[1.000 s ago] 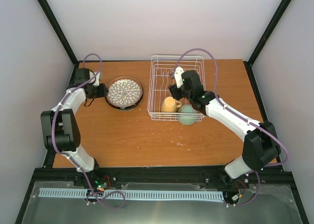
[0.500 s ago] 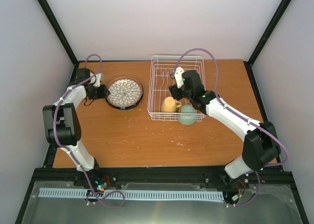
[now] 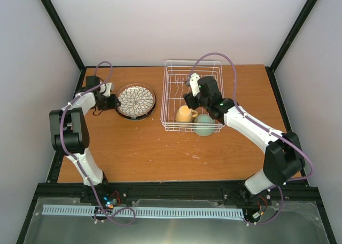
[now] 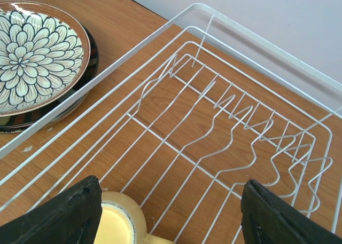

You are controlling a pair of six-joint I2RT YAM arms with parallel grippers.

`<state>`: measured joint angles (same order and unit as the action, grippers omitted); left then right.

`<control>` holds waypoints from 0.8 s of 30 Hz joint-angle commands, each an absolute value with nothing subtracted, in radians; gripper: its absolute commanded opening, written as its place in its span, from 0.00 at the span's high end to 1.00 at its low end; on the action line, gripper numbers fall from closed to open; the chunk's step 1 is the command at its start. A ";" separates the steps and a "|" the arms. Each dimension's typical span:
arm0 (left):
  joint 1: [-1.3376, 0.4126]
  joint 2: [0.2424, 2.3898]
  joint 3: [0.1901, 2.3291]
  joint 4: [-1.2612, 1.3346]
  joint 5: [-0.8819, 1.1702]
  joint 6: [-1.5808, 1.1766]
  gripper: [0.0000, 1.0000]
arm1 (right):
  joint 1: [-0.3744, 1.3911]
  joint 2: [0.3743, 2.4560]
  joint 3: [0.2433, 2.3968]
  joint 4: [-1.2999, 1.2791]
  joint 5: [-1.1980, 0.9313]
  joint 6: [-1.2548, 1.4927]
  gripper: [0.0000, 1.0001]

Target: Load the mixed dishes into the dish rack

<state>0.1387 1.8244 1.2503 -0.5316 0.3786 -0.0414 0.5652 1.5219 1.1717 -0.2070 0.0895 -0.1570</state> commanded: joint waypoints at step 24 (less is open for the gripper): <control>0.145 1.761 1.314 -0.511 0.490 -0.024 0.99 | 0.560 1.551 1.190 -0.196 0.045 -0.153 0.30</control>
<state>0.1493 1.8572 1.3243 -0.5156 0.5072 -0.0677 0.5652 1.5471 1.1767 -0.2214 0.0681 -0.1600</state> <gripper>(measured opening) 0.044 0.704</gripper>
